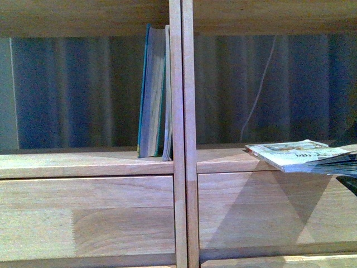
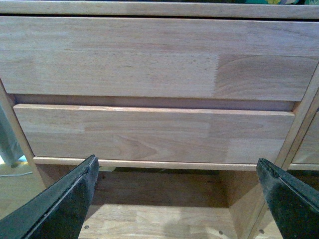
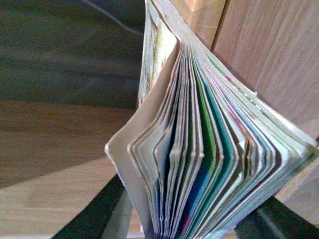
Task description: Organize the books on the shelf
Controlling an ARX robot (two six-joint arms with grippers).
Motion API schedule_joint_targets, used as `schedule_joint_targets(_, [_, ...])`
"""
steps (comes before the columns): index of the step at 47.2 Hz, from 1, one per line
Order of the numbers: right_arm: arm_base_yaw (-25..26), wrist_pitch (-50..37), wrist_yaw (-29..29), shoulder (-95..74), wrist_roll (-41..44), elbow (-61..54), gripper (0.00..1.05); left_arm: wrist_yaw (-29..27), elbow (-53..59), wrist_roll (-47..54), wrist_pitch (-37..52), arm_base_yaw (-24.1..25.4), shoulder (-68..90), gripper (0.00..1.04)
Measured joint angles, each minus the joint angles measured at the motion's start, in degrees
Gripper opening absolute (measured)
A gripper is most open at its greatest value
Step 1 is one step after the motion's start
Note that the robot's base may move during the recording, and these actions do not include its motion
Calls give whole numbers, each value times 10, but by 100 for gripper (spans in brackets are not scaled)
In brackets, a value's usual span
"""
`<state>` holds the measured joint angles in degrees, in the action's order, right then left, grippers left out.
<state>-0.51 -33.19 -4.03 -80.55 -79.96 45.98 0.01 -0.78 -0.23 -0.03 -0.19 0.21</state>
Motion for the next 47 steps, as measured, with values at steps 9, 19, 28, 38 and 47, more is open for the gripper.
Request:
schedule_joint_targets(9, [-1, -13, 1, -2, -4, 0, 19, 0, 0, 0, 0, 0, 0, 97])
schedule_joint_targets(19, [-7, -32, 1, -3, -13, -7, 7, 0, 0, 0, 0, 0, 0, 97])
schedule_joint_targets(28, [-1, -48, -15, 11, -17, -34, 7, 0, 0, 0, 0, 0, 0, 97])
schedule_joint_targets(38, [25, -64, -88, 126, -13, -112, 7, 310, -9, 25, 83, 119, 104, 97])
schedule_joint_targets(47, [46, -60, -158, 238, 1, -136, 7, 492, -57, -6, 285, 236, 310, 97])
